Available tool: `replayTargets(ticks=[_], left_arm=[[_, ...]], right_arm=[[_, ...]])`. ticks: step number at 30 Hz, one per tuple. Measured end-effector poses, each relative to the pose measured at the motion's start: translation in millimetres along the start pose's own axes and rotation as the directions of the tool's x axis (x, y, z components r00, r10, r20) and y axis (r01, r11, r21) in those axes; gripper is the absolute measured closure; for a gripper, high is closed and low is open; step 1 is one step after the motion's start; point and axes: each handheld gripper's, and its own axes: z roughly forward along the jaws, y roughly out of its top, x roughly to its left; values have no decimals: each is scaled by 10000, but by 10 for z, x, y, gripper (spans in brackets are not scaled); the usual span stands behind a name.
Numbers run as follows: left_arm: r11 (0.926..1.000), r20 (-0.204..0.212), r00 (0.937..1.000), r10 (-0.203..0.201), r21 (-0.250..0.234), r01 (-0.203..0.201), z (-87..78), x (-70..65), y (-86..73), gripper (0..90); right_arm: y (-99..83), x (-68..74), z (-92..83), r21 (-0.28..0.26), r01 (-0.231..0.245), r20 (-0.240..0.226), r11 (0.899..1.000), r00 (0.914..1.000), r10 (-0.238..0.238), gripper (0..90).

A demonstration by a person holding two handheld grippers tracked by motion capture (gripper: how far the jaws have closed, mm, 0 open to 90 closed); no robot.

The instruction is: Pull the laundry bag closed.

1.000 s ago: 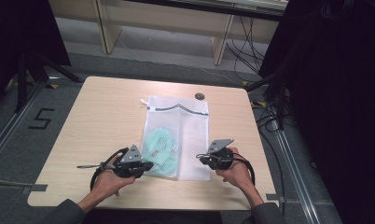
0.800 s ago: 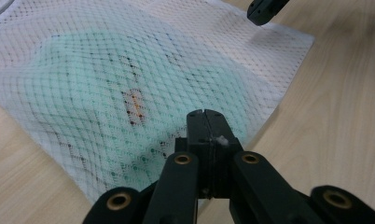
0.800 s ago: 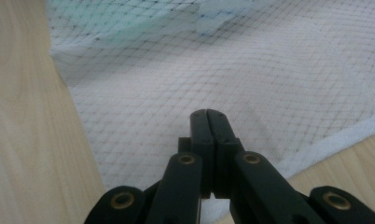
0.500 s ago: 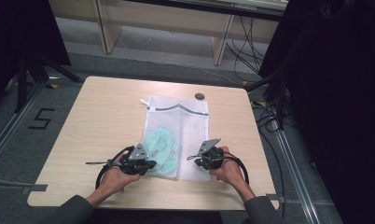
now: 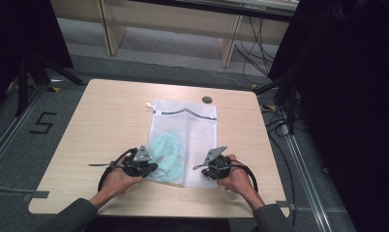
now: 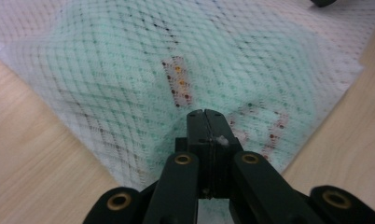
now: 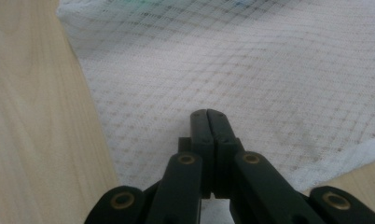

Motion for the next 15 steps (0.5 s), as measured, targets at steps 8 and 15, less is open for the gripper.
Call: replayTargets(ticks=[8,15], left_arm=[[9999,-416,9991,-18,159,25,13,156,-15,895],[9995,-733,9973,0,310,22,27,300,1,895]], right_arm=[[44,99,21,-47,488,-321,9988,9983,-489,900],[107,222,41,2,816,-471,9967,9956,-815,900]])
